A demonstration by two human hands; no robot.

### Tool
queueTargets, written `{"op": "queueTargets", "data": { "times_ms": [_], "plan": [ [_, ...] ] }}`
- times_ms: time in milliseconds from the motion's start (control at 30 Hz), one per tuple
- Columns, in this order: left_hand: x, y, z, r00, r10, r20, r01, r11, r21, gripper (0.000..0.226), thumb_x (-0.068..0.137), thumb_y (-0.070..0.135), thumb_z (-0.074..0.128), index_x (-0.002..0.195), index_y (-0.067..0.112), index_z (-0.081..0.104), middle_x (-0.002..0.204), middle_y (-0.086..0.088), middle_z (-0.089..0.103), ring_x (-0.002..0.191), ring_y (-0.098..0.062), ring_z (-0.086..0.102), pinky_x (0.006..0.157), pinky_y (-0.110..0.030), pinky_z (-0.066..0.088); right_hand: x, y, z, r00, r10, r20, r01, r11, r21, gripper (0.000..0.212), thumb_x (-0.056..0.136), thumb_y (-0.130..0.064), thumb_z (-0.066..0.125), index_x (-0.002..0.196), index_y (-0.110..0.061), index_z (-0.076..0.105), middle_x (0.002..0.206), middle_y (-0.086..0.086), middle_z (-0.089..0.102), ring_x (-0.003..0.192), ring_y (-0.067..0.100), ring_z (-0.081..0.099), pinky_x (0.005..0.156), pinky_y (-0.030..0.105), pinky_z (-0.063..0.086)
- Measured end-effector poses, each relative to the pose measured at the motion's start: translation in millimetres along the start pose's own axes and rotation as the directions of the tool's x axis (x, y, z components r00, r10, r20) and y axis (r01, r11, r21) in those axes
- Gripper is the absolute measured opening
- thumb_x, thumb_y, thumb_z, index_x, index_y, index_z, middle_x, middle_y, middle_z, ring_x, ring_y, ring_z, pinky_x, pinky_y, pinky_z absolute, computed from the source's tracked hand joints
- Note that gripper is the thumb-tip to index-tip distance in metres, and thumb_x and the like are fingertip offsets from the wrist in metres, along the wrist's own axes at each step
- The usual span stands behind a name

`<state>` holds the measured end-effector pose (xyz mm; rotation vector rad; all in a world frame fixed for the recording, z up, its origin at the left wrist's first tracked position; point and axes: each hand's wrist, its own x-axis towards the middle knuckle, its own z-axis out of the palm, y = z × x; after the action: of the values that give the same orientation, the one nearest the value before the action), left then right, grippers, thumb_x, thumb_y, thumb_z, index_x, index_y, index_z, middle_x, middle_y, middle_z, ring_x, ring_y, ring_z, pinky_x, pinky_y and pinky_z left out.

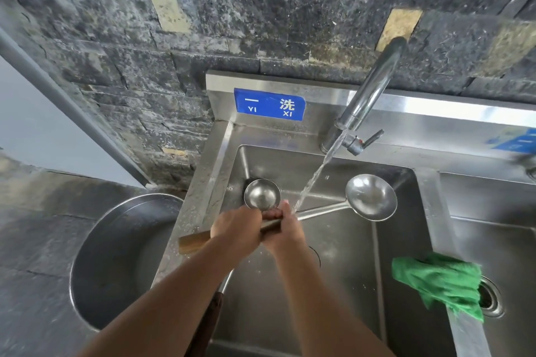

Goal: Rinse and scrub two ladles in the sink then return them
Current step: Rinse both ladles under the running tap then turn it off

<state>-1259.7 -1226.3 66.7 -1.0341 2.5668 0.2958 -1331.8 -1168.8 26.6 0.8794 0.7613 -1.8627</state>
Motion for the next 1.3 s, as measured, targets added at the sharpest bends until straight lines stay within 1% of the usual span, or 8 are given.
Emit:
{"op": "queueTargets", "data": {
  "times_ms": [267,433,633,800,933,1167,1233,1300],
  "plan": [
    [-7.8,-33.5,-0.2,0.998,0.032,0.057,-0.03,0.999,-0.038,0.011,0.085,0.03,0.062,0.09,0.021,0.058,0.079,0.003,0.059,0.083,-0.025,0.067,0.078,-0.039,0.058,20.3,-55.7,-14.9,0.997,-0.06,-0.047,0.056,0.995,-0.078,0.045,0.099,-0.035,0.051,0.059,-0.018,0.04,0.045,0.0,0.037,0.038,0.015,0.039,0.051,0.024,0.036],
    [-9.7,-61.6,-4.0,0.995,0.002,0.098,-0.004,1.0,0.017,0.018,0.082,0.028,0.063,0.098,0.019,0.066,0.083,0.002,0.065,0.08,-0.021,0.067,0.079,-0.037,0.059,25.9,-97.9,-33.4,0.99,-0.126,-0.055,0.132,0.985,0.109,0.05,0.104,-0.043,0.038,0.061,-0.018,0.04,0.042,-0.004,0.038,0.036,0.015,0.039,0.057,0.029,0.038],
    [1.2,-60.4,-17.1,0.978,0.104,0.18,-0.125,0.986,0.109,0.017,0.086,0.029,0.065,0.099,0.019,0.065,0.076,0.006,0.058,0.075,-0.017,0.062,0.073,-0.029,0.051,26.5,-55.9,-42.8,0.993,-0.119,-0.018,0.12,0.973,0.199,0.053,0.105,-0.047,0.028,0.075,-0.013,0.055,0.072,0.01,0.071,0.08,0.025,0.065,0.073,0.039,0.051],
    [20.5,-15.6,-1.6,0.933,0.217,0.288,-0.161,0.965,-0.206,0.025,0.091,0.029,0.06,0.096,0.005,0.067,0.073,-0.006,0.062,0.067,-0.023,0.061,0.054,-0.027,0.038,11.1,-1.5,-36.0,0.989,0.071,0.129,-0.061,0.995,-0.078,0.053,0.104,-0.051,0.028,0.12,-0.015,0.064,0.122,0.013,0.069,0.116,0.031,0.062,0.086,0.044,0.05],
    [26.3,7.0,3.8,0.943,0.189,0.273,-0.101,0.946,-0.308,0.038,0.104,0.033,0.042,0.125,0.004,0.056,0.096,-0.021,0.069,0.061,-0.021,0.059,0.046,-0.026,0.034,-0.8,19.3,-31.1,0.965,0.144,0.221,-0.108,0.98,-0.166,0.056,0.104,-0.049,0.029,0.12,-0.013,0.068,0.109,0.018,0.066,0.093,0.032,0.061,0.077,0.042,0.047],
    [19.0,-15.8,4.7,0.964,0.206,0.169,-0.142,0.934,-0.327,0.031,0.099,0.029,0.05,0.081,0.007,0.061,0.069,-0.015,0.051,0.069,-0.023,0.05,0.06,-0.029,0.037,13.1,-15.2,-61.2,0.998,0.044,-0.053,-0.057,0.956,-0.288,0.019,0.096,-0.014,0.06,0.108,0.001,0.059,0.079,0.02,0.073,0.06,0.027,0.072,0.059,0.033,0.062],
    [14.5,-26.4,1.1,0.967,0.207,0.148,-0.168,0.956,-0.243,0.032,0.099,0.032,0.051,0.073,0.013,0.053,0.066,-0.005,0.049,0.067,-0.021,0.048,0.063,-0.03,0.036,12.6,-31.3,-71.4,0.996,-0.073,-0.059,0.024,0.806,-0.592,0.018,0.095,-0.009,0.06,0.109,0.002,0.057,0.082,0.024,0.071,0.053,0.025,0.07,0.045,0.025,0.054],
    [10.0,-33.5,-2.2,0.969,0.215,0.123,-0.196,0.969,-0.147,0.033,0.099,0.034,0.051,0.071,0.018,0.049,0.066,0.002,0.049,0.069,-0.02,0.051,0.065,-0.03,0.038,8.1,-48.5,-73.2,0.983,-0.179,0.045,0.127,0.476,-0.87,0.018,0.096,-0.01,0.057,0.107,0.004,0.059,0.077,0.024,0.07,0.05,0.025,0.067,0.042,0.025,0.05]
  ]
}}
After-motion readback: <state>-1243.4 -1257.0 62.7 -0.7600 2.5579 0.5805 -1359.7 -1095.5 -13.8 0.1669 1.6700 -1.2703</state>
